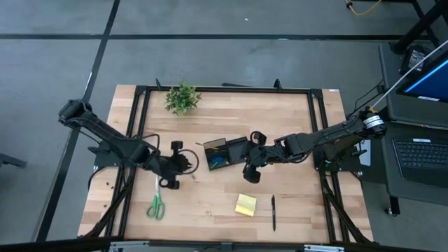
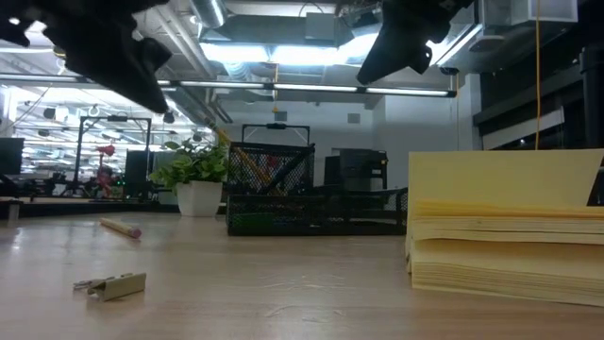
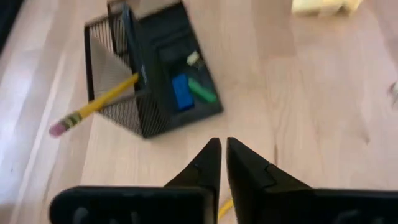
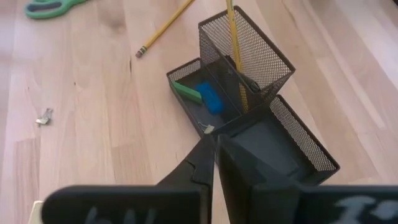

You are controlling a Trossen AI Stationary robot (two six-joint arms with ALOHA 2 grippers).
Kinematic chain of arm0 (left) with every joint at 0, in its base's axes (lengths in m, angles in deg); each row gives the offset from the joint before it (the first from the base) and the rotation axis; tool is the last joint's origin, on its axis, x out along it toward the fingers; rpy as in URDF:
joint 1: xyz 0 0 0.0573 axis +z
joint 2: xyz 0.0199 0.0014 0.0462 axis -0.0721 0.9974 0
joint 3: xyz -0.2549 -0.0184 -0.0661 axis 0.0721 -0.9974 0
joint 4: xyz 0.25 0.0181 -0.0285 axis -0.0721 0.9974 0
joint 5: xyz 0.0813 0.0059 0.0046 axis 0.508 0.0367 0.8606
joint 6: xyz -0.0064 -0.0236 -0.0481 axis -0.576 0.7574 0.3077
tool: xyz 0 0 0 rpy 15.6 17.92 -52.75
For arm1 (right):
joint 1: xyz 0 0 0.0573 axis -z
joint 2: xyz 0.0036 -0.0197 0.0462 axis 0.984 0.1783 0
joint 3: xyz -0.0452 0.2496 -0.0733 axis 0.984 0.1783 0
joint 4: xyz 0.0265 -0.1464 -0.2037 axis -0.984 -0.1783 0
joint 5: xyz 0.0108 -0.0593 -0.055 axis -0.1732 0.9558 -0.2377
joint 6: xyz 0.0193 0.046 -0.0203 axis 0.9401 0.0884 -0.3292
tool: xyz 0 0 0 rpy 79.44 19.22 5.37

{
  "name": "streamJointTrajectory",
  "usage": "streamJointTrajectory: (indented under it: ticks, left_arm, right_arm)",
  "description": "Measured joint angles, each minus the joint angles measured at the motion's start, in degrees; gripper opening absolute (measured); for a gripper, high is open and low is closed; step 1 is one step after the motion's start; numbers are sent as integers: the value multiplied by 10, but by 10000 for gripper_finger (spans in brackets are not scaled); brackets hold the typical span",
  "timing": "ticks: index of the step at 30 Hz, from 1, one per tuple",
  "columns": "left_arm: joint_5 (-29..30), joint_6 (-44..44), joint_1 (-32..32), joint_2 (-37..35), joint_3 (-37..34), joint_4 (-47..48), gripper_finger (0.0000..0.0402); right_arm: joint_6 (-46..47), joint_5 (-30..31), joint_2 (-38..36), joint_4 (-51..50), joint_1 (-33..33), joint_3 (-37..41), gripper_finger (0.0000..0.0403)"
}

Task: Pick and place office supplies into organizer
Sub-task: Put the yellow pencil into the black desk organizer

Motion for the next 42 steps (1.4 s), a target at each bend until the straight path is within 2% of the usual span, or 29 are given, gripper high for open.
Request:
streamJointTrajectory:
  ticks: [9,13,19,29,34,42]
  left_arm:
    - [-77,-99,64,0,6,58,77]
    - [-117,-164,77,1,6,68,89]
    - [-161,-203,87,51,6,71,91]
    - [-163,-280,93,167,6,91,86]
    - [-162,-301,104,192,6,93,82]
    - [-223,-310,139,199,8,94,81]
  right_arm:
    - [-1,0,0,12,0,0,25]
    - [-3,1,0,17,1,0,25]
    - [-37,7,0,35,2,0,25]
    - [-47,16,0,41,2,0,25]
    - [-47,16,0,40,2,0,25]
    - [-57,16,0,40,2,1,25]
